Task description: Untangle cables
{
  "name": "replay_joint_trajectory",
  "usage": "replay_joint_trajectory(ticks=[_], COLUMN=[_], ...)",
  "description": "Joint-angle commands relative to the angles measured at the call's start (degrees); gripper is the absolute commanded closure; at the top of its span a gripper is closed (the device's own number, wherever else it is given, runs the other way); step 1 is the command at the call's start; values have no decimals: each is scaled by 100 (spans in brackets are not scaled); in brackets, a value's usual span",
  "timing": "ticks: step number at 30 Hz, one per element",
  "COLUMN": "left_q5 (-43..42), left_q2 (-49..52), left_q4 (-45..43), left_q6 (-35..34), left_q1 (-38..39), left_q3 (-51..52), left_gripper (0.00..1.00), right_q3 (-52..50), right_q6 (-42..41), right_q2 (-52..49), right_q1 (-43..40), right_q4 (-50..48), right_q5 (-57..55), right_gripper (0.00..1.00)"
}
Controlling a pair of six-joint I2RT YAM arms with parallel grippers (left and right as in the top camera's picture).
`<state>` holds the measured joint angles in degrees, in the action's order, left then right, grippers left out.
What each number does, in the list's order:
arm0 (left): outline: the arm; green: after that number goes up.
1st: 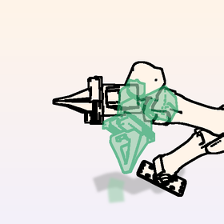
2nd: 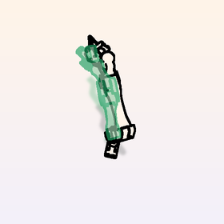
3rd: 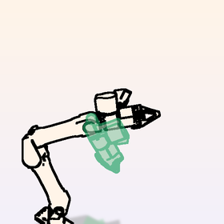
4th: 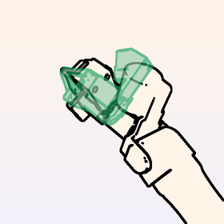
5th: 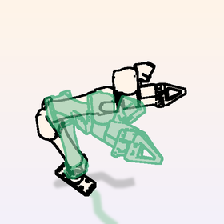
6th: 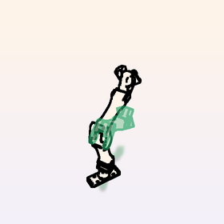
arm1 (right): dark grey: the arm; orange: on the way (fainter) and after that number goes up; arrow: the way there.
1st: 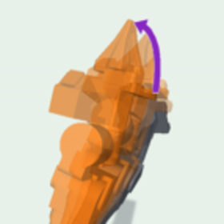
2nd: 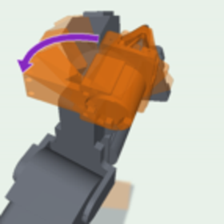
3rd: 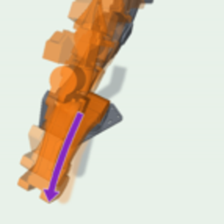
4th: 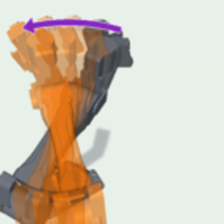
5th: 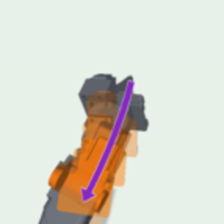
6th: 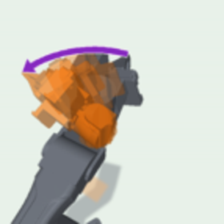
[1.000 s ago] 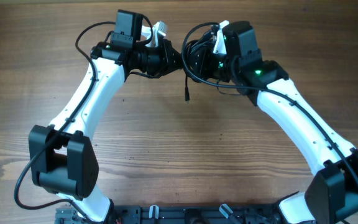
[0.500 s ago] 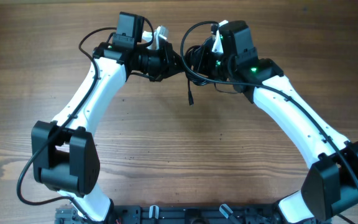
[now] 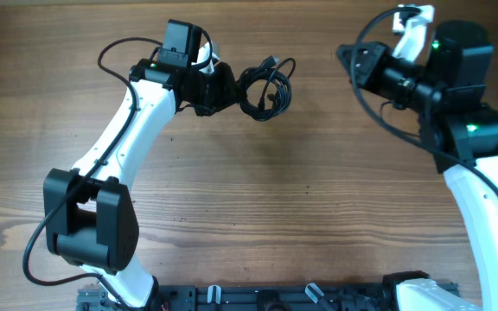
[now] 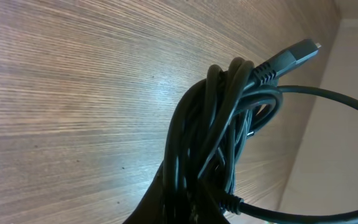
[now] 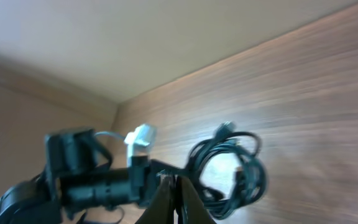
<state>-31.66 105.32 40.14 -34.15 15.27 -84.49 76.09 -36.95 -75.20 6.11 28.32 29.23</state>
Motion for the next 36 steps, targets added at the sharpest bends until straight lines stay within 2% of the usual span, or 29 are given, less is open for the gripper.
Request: replay_joint_trajectory(ticks=[1,2,4,5,7,10,11,14,18,22,25,26,28,29,33,36], left_q5=[-39,-114,-614,-855,-1403,-1519,-1519,-1523,-1526,-1521,-1521,-1519,-1438,-1307,-555,-422], left_q2=[-138,-138,-138,-138,-138,-138,-138,-138,-138,-138,-138,-138,-138,-138,-138,-138], left_q4=[-2,-33,-229,-339,-616,-743,-741,-741,-741,-745,-745,-745,-739,-730,-713,-713], left_q6=[424,509,857,994,1147,1145,1141,1036,949,949,946,949,922,861,459,450], left_q1=[-44,-42,-42,-42,-42,-37,-37,-9,197,446,535,551,551,551,551,546], left_q3=[-92,-92,-92,-92,-92,-92,-92,-92,-92,-92,-92,-92,-92,-92,-92,-92], left_gripper=[96,96,96,96,96,96,96,96,96,96,96,96,96,96,96,96], right_q3=[-2,-4,-4,-4,-4,-4,-4,-4,-4,-4,-4,-4,-2,-2,-2,-2], right_q6=[103,168,531,649,857,951,997,981,688,348,247,229,227,229,249,247], right_q2=[-98,-142,-251,-310,-400,-455,-474,-549,-898,-1366,-1574,-1613,-1582,-1517,-927,-442], right_q1=[-166,-127,15,81,214,317,380,535,787,994,1016,1016,966,922,409,-319], right_q4=[186,275,378,428,586,743,796,855,708,433,271,225,138,111,234,573], right_q5=[-133,-13,306,393,437,439,435,422,236,236,223,214,225,267,354,352], right_gripper=[95,90,73,68,49,38,30,26,25,30,43,51,89,96,96,96])
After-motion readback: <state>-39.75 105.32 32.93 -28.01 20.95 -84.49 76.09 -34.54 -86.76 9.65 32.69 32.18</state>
